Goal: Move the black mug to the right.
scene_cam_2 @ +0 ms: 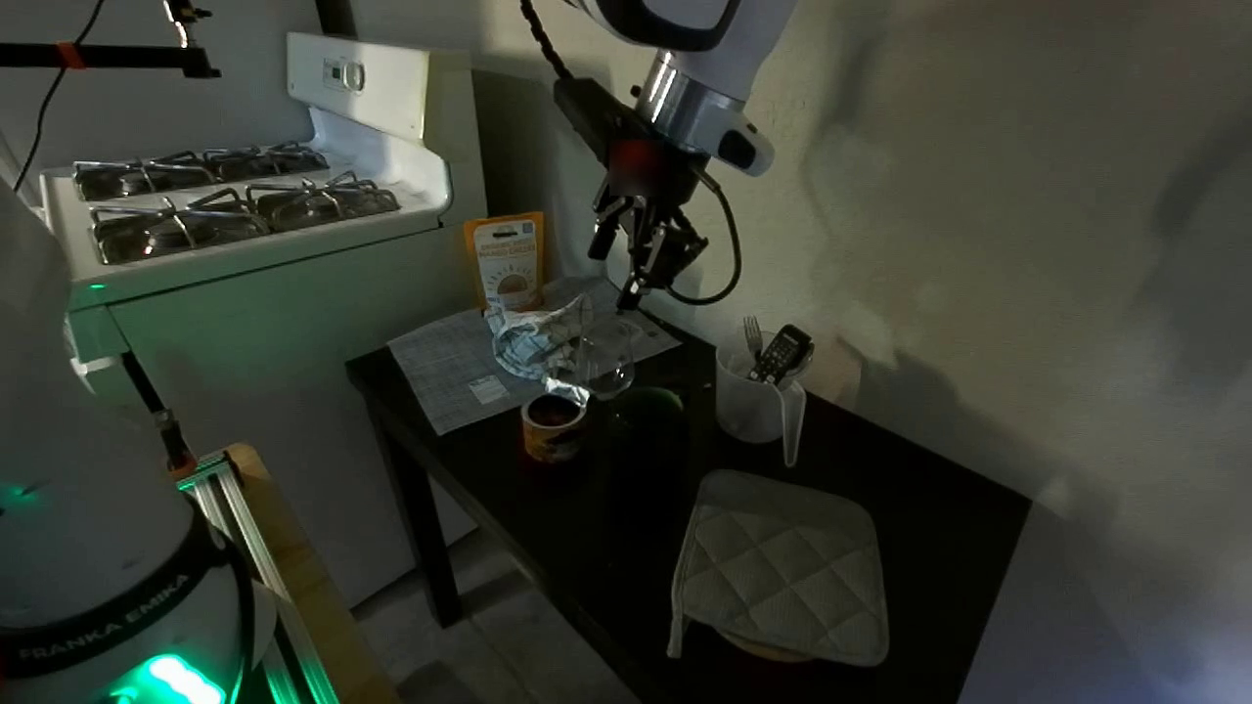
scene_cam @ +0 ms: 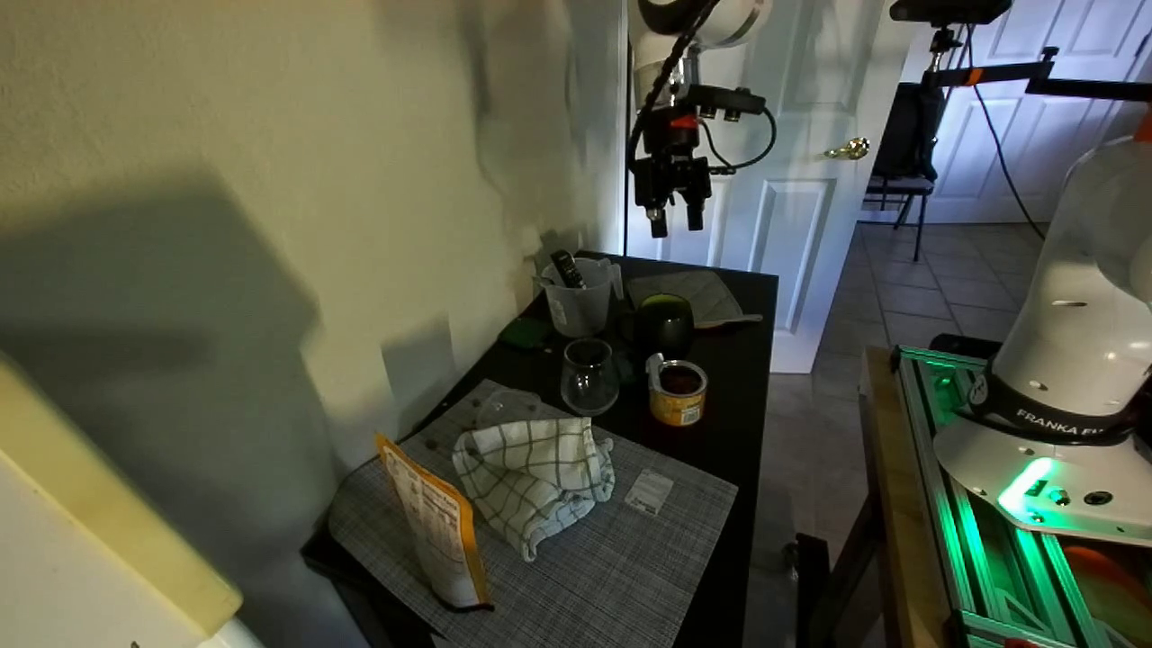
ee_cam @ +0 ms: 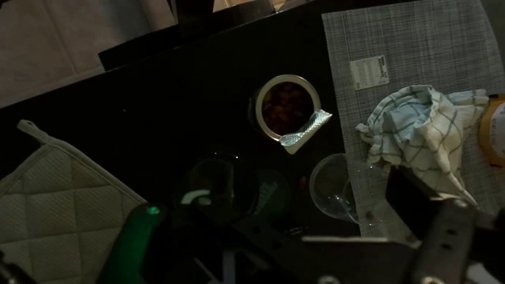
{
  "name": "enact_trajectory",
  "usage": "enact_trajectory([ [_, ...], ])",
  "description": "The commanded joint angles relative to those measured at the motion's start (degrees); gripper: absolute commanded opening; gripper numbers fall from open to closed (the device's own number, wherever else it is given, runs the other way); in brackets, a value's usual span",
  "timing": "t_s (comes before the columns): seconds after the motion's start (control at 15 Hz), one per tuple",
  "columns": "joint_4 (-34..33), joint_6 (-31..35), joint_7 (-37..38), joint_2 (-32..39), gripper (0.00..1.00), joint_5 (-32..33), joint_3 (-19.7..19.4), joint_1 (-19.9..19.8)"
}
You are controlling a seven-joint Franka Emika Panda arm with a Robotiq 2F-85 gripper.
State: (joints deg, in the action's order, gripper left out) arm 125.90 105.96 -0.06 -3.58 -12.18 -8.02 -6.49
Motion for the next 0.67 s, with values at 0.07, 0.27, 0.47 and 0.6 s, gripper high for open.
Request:
enact_trajectory([
  [0.07,-1.0,-1.1,0.0,0.4,1.0,-0.8,0.1,-0.4],
  [0.27,-1.5,-0.9,0.5,0.6,1.0,-0.3,0.1,-0.5],
  [0.47,-1.8,1.6,0.0,3.7,1.0,-0.2,-0.3,-0.9],
  [0.6,-1.7,4.5,-0.4,5.5,1.0,-0.6,-0.4,-1.2],
])
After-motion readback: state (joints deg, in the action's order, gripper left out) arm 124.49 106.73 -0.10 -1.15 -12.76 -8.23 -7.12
